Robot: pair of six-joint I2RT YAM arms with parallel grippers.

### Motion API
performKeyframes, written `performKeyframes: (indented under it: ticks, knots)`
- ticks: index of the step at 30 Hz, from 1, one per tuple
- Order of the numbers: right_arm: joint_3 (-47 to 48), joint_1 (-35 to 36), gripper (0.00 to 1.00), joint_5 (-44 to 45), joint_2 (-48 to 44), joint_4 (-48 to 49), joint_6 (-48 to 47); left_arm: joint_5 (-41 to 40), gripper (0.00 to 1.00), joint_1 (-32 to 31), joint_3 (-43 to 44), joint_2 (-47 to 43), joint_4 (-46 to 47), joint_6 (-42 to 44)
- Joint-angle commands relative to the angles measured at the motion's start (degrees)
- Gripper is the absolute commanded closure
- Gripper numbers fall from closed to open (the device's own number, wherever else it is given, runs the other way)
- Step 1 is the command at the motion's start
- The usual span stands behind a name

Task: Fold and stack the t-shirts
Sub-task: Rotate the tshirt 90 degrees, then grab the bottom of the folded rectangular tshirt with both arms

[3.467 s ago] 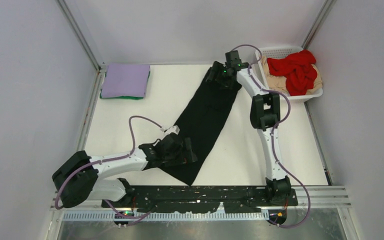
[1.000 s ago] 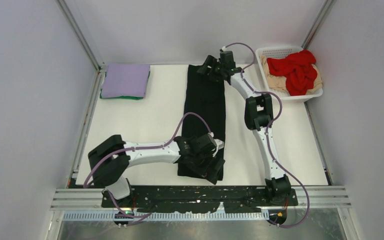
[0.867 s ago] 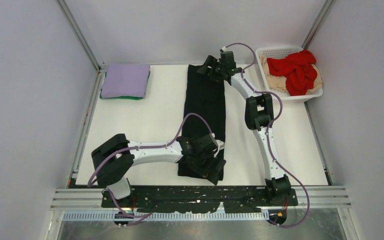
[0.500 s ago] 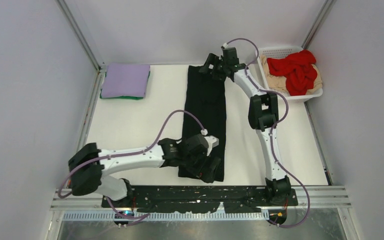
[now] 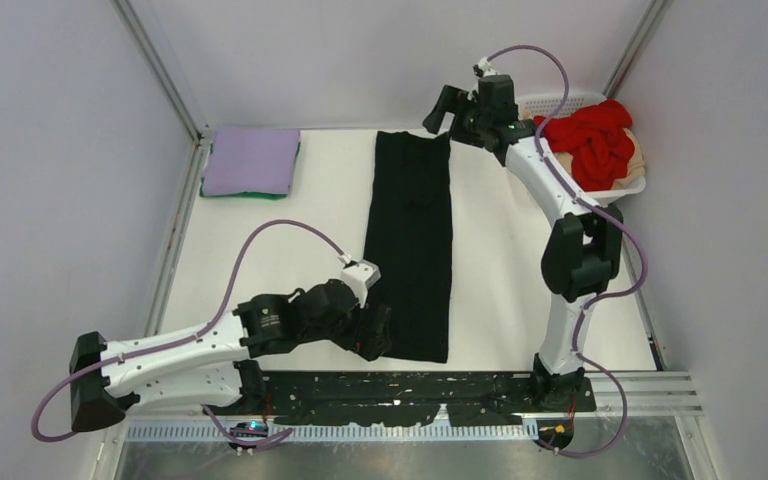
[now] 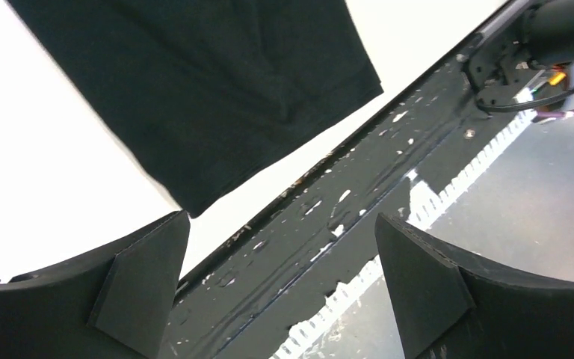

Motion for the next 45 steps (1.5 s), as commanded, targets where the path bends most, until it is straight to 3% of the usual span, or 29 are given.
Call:
performKeyframes:
  ticks: [1,7,10,13,18,25,33,38,45]
  knots:
    - [-11.86,-0.11,0.05,2.93,-8.35,-1.42,-3.02,-5.54,0.01,1.24,-1.82,-0.68,-2.73,-3.32]
    - [-37.26,2.07,0.05,8.48,-26.43,-2.23,-1.41,7.05,0.00,12.69,-8.88,1.99,5.55,-6.14]
    - [-51.49,6.04,0.05,9.67,-37.52,-1.72,0.36,9.50,0.01,14.05,-9.68,5.84,9.61,-6.20]
    - [-60.74,9.39,0.04,9.67,-46.88,-2.51,3.43,10.52,0.08,14.06,-8.58,9.90,10.56,-5.51]
    - [-73.87,17.27,0.01,5.29,-56.96,-3.73,6.11,10.30,0.27,14.15,-8.07,16.10,11.35,-4.61]
    - [-80.63,26.82,0.09,0.93,-62.04,-5.35,9.57,10.54,0.57,14.15,-8.10,20.86,11.36,-4.34]
    - [-83.37,36.05,0.30,4.50,-60.81,-4.00,15.07,13.13,0.93,14.15,-9.96,20.32,12.84,-6.49]
    - [-84.55,39.89,0.38,6.02,-59.22,-3.37,18.49,15.37,1.00,14.06,-12.10,18.92,14.70,-8.27]
    - [-83.92,43.09,0.44,8.81,-56.11,-5.73,20.10,15.65,1.00,13.89,-13.76,17.42,15.47,-9.94]
